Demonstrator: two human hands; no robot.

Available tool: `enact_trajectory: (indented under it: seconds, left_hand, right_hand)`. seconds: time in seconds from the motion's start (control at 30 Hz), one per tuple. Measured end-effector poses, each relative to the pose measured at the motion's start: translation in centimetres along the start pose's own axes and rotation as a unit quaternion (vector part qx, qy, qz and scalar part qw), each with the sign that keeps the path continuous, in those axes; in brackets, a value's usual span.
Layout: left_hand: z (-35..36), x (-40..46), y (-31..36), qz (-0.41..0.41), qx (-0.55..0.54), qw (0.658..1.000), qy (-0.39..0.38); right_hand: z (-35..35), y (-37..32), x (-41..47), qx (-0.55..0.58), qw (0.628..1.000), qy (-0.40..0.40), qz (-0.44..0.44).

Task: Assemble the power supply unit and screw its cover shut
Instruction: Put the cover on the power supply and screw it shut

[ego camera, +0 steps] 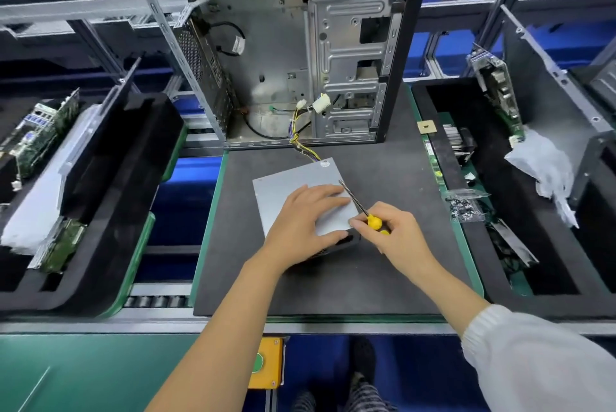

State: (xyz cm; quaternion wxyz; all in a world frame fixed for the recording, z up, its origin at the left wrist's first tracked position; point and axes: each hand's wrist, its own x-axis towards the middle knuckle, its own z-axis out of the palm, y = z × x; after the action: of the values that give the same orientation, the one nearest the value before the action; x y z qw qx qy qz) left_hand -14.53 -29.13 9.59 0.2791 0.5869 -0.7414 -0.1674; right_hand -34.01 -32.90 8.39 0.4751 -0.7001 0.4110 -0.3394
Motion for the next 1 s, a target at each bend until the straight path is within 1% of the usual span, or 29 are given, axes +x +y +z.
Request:
enact_trajectory:
  seconds: [0.2, 0.53, 0.77, 1.0]
  left_hand:
    - [-0.1, 0.0, 0.0, 0.001, 0.007, 1.000, -0.004]
    - [-0.1, 0.1, -0.2, -0.002, 0.007, 1.000, -0.013]
    - [0.0, 0.1, -0.4, -0.003, 0.009, 1.000, -0.014]
    - [0.2, 0.0, -0.4, -0.005, -0.005, 1.000, -0.005]
  right_hand:
    - [-0.1, -0.5, -0.2, -0.030, 0.999, 0.011, -0.026]
    - [-0.6, -1.1, 0.0, -0.087, 0.994, 0.003, -0.060]
    - [-0.4, -0.7, -0.1, -0.070, 0.995, 0.006, -0.067]
    - [0.2, -0.1, 0.1, -0.130, 0.985, 0.022, -0.112]
